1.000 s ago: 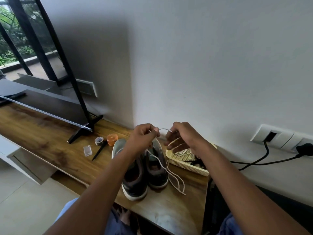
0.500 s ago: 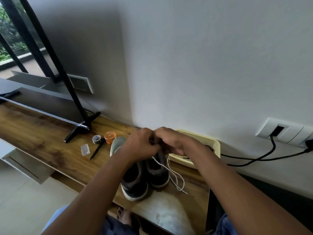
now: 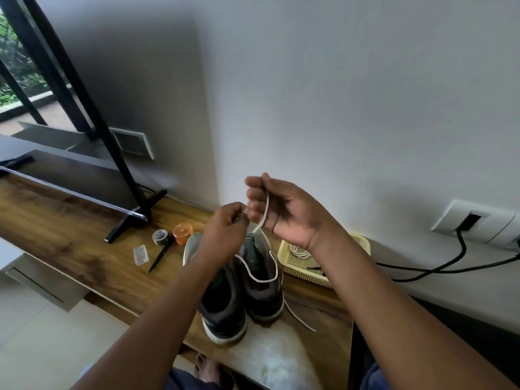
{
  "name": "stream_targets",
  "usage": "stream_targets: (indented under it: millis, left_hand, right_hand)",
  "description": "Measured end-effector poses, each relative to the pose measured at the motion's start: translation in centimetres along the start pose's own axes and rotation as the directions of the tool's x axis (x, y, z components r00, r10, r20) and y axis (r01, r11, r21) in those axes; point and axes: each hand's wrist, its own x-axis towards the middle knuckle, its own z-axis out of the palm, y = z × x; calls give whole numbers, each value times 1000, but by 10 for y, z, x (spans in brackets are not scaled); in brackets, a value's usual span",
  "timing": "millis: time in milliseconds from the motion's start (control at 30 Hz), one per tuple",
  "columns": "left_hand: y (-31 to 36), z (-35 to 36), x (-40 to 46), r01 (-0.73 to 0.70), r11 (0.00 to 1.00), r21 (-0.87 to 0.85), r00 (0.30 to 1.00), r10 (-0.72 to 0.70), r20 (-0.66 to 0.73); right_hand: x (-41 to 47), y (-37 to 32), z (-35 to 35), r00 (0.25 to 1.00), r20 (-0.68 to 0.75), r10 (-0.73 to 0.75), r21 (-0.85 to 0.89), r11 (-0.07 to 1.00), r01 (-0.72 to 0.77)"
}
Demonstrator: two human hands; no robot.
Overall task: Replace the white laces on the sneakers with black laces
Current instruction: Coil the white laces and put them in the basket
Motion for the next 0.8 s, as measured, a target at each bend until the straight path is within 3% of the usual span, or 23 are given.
stream_targets:
  millis: [100, 233, 333, 433, 533, 667, 733, 800]
  left_hand:
    - [6, 15, -10, -66, 985, 157, 997, 60, 46]
    - [17, 14, -20, -183, 953, 243, 980, 159, 117]
    - [25, 2, -20, -212, 956, 204, 977, 200, 77]
    - [25, -15, -14, -182, 975, 127, 983, 185, -14]
    - [21, -25, -8, -135, 988, 72, 986, 141, -85]
    - [10, -29, -1, -106, 994, 36, 983, 110, -150]
    - [5, -29, 2, -111, 993, -36, 983, 104, -149]
    - [0, -24, 5, -83, 986, -145, 989, 63, -134]
  right_hand:
    - [5, 1, -4, 985, -84, -153, 41, 987, 157]
    - [3, 3, -17, 931, -225, -288, -231, 944, 237]
    - [1, 6, -20, 888, -294, -353, -657, 749, 80]
    - [1, 14, -20, 883, -348, -314, -797, 595, -103]
    - [-1, 21, -17, 944, -307, -123, -788, 589, -179]
    - [-1, 18, -6, 942, -163, 293, -577, 746, -332]
    - [-2, 15, -2, 934, -35, 354, -482, 813, -327]
    - [-3, 13, 1, 963, 53, 263, -334, 914, -231]
